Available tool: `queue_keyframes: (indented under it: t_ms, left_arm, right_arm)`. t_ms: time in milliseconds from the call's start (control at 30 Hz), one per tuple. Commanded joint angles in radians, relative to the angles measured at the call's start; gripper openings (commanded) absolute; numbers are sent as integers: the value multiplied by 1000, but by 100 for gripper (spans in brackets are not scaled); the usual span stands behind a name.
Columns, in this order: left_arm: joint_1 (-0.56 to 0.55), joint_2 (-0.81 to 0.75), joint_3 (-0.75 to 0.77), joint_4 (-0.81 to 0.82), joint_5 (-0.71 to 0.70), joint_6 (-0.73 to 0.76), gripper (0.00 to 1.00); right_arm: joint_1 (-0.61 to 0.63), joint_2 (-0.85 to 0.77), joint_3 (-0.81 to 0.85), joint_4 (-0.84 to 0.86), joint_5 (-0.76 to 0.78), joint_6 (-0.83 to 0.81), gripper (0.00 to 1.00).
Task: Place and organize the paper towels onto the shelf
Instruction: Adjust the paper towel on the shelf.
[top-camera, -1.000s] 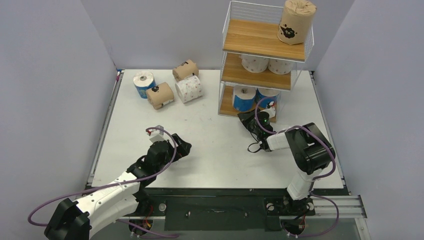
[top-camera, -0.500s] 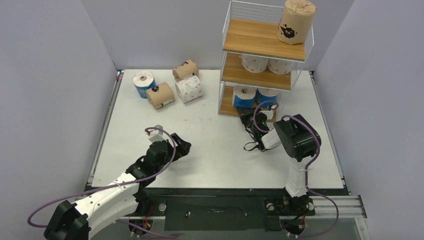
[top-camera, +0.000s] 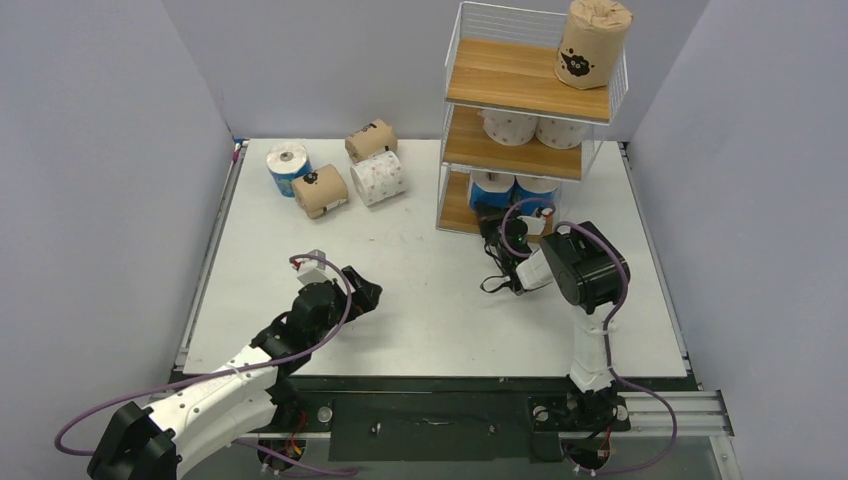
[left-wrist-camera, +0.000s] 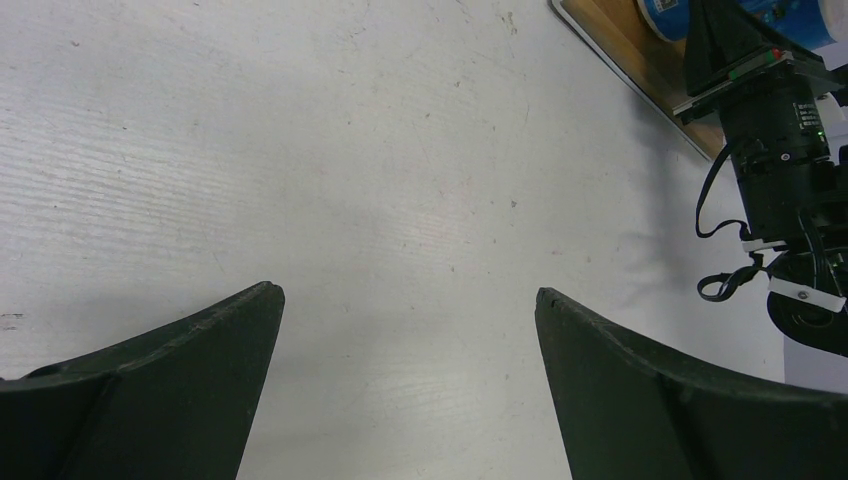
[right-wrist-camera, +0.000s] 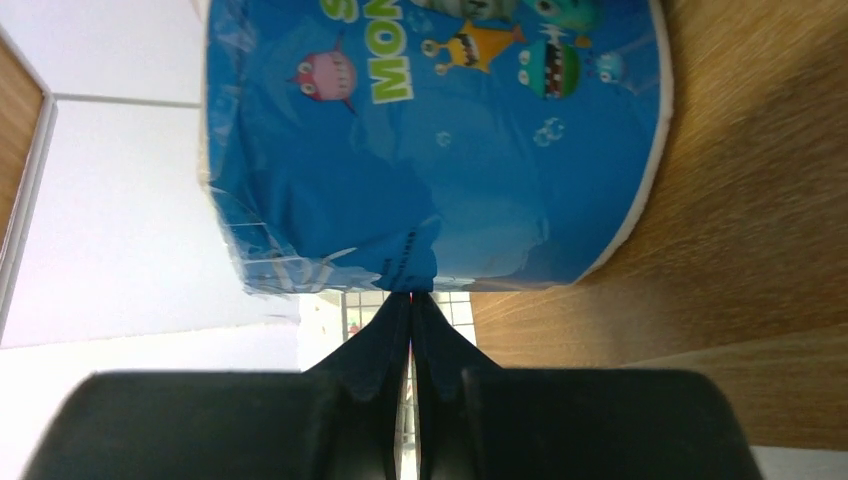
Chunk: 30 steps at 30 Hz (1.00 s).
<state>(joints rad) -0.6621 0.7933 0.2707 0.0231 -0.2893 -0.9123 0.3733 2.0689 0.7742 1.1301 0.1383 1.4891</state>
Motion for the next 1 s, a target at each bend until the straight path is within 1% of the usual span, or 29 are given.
queue_keyframes:
  t_ms: [0,533,700,867,967]
  left_arm:
    - [-3,-14,15,3,-18,13,97]
    - [-4,-31,6,-8,-22,13,97]
    - [-4,-33,5,-6,-23,13,97]
    - [-4,-31,7,-5,-22,11,97]
    - [-4,-30,10,-11,-25,10,97]
  right_arm:
    - [-9,26,41,81,80,47,0]
    - [-25,32,55,83,174,69,0]
    - [-24,27,52,94,146,55,0]
    - [-22,13,6,164,100,23,0]
    - [-15,-27,-17,164,59,-6,0]
